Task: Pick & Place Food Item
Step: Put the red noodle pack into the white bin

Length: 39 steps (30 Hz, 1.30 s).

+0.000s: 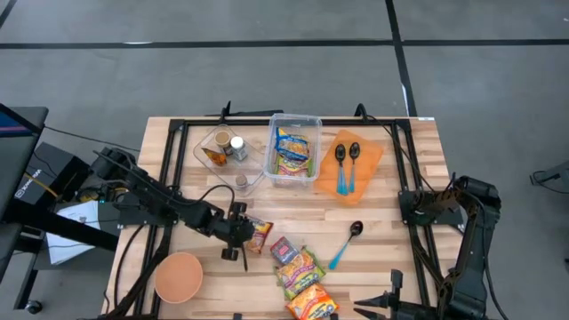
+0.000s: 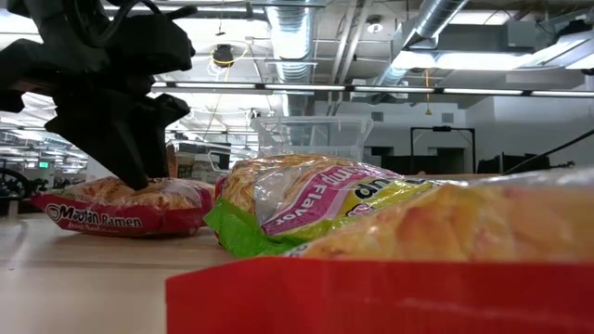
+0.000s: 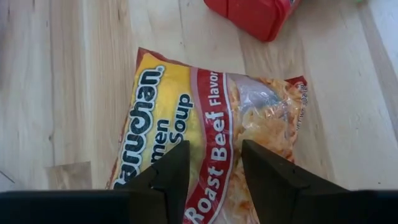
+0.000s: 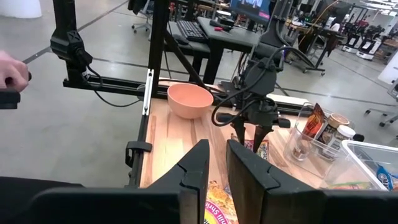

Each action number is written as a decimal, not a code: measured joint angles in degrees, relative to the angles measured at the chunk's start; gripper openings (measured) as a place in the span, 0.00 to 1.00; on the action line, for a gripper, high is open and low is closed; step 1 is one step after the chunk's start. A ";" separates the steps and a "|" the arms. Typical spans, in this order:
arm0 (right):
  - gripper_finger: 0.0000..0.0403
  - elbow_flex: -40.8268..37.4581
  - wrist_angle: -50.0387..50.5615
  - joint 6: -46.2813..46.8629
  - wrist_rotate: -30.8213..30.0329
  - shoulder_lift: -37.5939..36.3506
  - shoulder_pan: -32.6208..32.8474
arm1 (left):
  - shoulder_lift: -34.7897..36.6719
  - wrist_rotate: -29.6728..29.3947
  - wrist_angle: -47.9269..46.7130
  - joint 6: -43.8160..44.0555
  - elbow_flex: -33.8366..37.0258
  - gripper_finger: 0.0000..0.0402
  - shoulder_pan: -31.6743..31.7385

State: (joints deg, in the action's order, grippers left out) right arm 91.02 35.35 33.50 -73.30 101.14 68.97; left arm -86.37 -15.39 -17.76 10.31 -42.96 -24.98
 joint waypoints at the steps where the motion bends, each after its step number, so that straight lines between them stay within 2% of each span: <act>1: 0.13 0.00 0.00 0.00 0.00 0.00 0.00 | 0.00 0.15 -0.02 0.16 0.00 0.33 0.07; 4: 0.13 0.00 0.00 0.00 0.00 0.00 0.00 | 0.03 0.25 0.02 0.44 0.00 0.24 0.20; 8: 0.13 0.00 0.00 0.02 0.00 0.00 0.00 | 0.08 0.30 0.14 0.62 0.00 0.06 0.20; 10: 0.13 0.00 0.00 0.02 0.00 0.00 0.00 | 0.50 0.33 0.04 0.66 0.00 0.02 0.20; 17: 0.13 0.00 0.27 0.02 -0.01 0.00 0.00 | 4.66 0.20 4.80 0.66 0.09 0.01 0.16; 22: 0.13 0.00 0.39 0.02 0.00 0.00 0.00 | 11.09 -4.40 9.26 0.29 0.09 0.00 0.16; 28: 0.13 0.00 0.42 0.02 -0.02 0.00 -0.10 | 17.51 -6.06 14.24 -7.82 -2.98 0.00 1.00; 35: 0.13 0.00 0.67 0.02 -0.02 0.00 -0.52 | 17.55 -5.45 13.64 -18.45 -11.78 0.00 7.93; 39: 0.13 0.00 0.68 0.02 -0.02 0.00 -0.52 | 15.11 -1.24 13.03 -21.70 -16.49 0.00 14.62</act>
State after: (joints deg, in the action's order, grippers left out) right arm 91.02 36.03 33.52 -73.32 101.14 68.45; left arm -71.26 -16.63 -4.73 -11.40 -59.45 -10.36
